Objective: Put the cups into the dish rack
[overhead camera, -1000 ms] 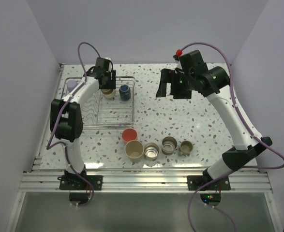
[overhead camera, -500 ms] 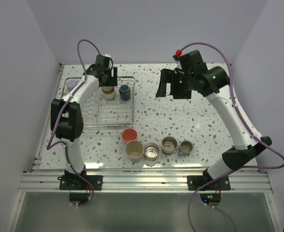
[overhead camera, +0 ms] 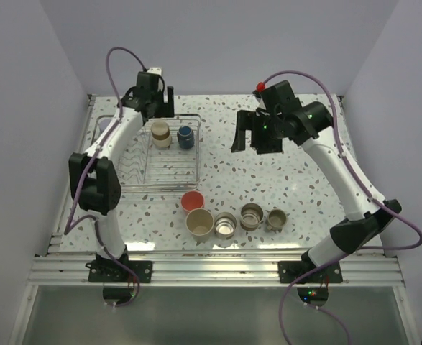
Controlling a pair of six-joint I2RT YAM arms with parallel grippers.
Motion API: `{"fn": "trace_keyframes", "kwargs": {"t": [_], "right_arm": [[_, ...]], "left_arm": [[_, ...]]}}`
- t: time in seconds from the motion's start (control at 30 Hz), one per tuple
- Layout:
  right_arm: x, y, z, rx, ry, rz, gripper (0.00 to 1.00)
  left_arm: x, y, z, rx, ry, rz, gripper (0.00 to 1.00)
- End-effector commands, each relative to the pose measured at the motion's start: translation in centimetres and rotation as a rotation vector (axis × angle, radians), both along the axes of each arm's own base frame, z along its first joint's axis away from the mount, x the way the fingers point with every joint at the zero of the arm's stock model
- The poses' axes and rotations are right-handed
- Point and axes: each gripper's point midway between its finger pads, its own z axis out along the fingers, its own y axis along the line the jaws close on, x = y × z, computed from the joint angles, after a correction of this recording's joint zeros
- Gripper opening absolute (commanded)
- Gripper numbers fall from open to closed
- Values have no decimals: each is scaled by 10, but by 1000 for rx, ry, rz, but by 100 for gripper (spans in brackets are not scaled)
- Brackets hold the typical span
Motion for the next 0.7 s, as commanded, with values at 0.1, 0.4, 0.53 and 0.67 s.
{"fn": "trace_keyframes", "kwargs": {"t": [0.1,0.4,0.53,0.67], "right_arm": [[-35,37,-67,-51,159,218,83],[-61,90,-115,-19,255,365,79],[-67,109,-132,-11,267,394,77],[-65,117,-151,1,277,372,75]], "left_arm": [[-37,2,141,-169,-463,8,98],[-159,9,138,-341,-687,-111,100],[-175,-1,126,-355,-517,-161,100],[-194,-1,106,-404,-412,-124,100]]}}
